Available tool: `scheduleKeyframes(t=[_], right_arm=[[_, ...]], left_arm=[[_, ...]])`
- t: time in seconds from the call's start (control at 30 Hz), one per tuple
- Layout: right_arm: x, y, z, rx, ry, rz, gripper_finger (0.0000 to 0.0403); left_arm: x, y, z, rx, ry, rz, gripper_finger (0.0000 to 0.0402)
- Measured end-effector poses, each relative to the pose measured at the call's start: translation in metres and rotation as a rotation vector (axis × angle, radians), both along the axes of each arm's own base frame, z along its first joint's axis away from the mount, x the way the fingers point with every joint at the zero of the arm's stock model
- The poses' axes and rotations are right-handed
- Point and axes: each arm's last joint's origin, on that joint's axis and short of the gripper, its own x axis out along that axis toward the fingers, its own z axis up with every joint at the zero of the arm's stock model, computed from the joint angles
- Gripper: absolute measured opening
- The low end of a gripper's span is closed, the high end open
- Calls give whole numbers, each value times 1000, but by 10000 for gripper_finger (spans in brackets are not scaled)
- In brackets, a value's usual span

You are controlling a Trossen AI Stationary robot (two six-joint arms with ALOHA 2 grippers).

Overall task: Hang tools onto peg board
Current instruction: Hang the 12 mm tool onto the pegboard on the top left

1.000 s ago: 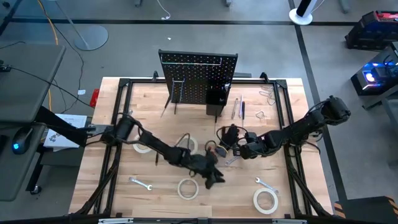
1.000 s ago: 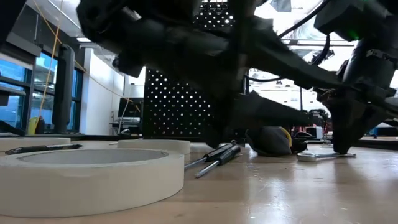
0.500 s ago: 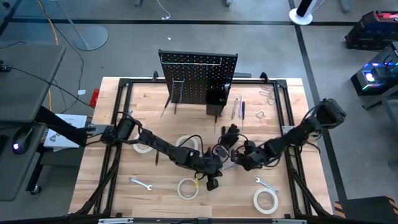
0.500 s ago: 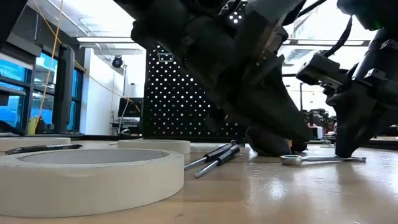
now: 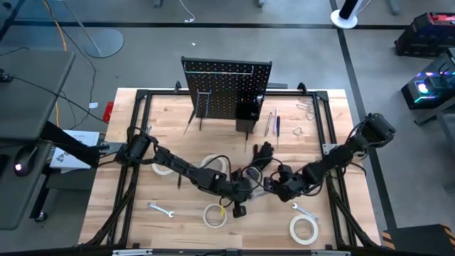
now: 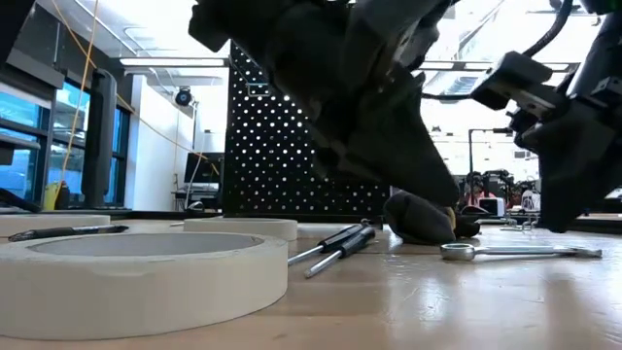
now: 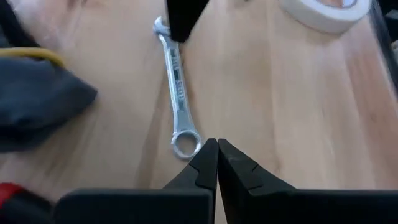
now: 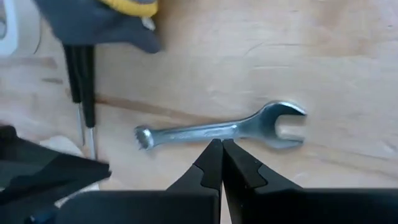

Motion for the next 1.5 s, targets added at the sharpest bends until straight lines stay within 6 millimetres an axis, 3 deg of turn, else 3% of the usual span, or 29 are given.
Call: scheduleKeyframes(t=[0.4,0.83,1.13,1.37,1.5], right_arm=[[4,10,21,-66,41,66,0],[-28,13,51,-117,132,45,0],[-36,19,55,-68,139,80,0],[-43,18,51,-107,217,221,3],[-38,12,51,-196,205,438,40]], left_arm=[[5,10,-5,68,-8,-18,0],[8,7,-19,57,-18,-50,0],[13,2,-62,33,22,-21,0],[16,-6,-79,11,-32,-12,0],[16,-9,-84,4,-45,7,0]])
